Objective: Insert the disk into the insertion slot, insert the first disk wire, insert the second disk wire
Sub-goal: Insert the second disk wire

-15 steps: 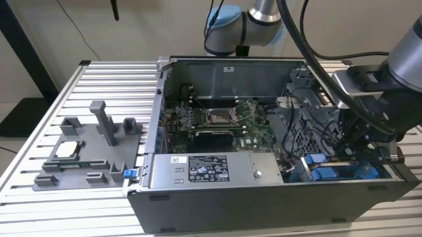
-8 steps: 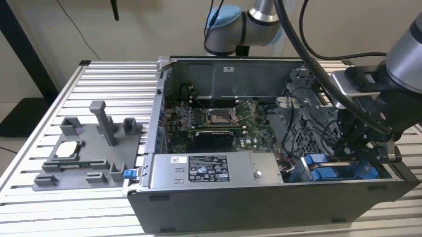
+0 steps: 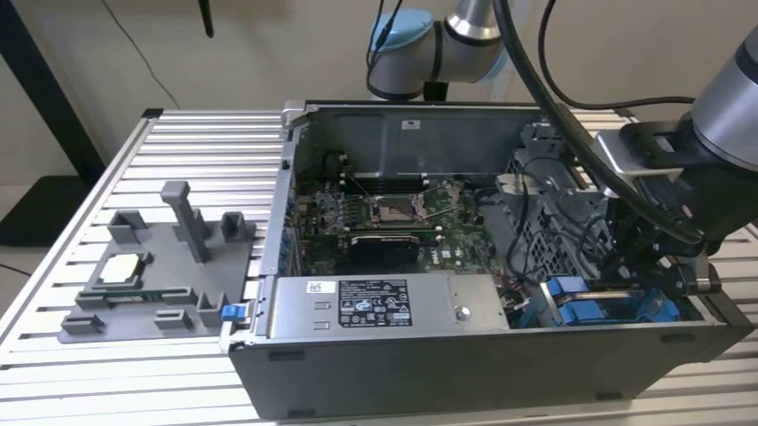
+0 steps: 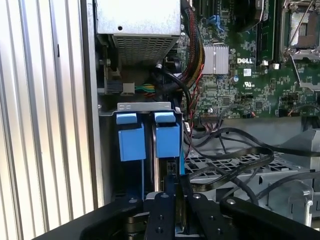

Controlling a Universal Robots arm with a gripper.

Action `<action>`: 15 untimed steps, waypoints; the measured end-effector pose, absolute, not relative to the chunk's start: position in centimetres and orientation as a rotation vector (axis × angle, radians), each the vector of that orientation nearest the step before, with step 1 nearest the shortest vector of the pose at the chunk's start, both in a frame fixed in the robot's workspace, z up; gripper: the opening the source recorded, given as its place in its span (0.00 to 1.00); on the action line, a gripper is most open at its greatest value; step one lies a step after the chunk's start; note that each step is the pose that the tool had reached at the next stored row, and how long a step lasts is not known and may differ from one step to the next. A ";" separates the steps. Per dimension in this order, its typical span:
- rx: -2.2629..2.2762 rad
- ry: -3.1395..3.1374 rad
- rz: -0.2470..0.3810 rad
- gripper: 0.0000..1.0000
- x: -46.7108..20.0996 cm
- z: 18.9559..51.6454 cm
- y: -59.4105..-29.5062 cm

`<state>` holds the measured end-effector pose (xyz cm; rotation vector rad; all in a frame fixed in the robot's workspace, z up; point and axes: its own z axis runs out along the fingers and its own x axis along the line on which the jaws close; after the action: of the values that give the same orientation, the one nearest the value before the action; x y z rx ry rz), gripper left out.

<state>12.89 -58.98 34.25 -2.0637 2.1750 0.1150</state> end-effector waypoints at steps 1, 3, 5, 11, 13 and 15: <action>-2.064 2.175 0.115 0.00 12.9 34.2 -59.0; -2.064 2.175 0.115 0.00 12.9 34.2 -58.9; -2.064 2.175 0.115 0.00 13.0 34.1 -58.9; -2.063 2.175 0.115 0.00 13.0 33.8 -58.9; -2.064 2.175 0.113 0.00 13.0 33.5 -58.9; -2.063 2.174 0.114 1.00 13.0 33.4 -58.9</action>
<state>13.02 -58.89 33.36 -2.0633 2.1744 0.1145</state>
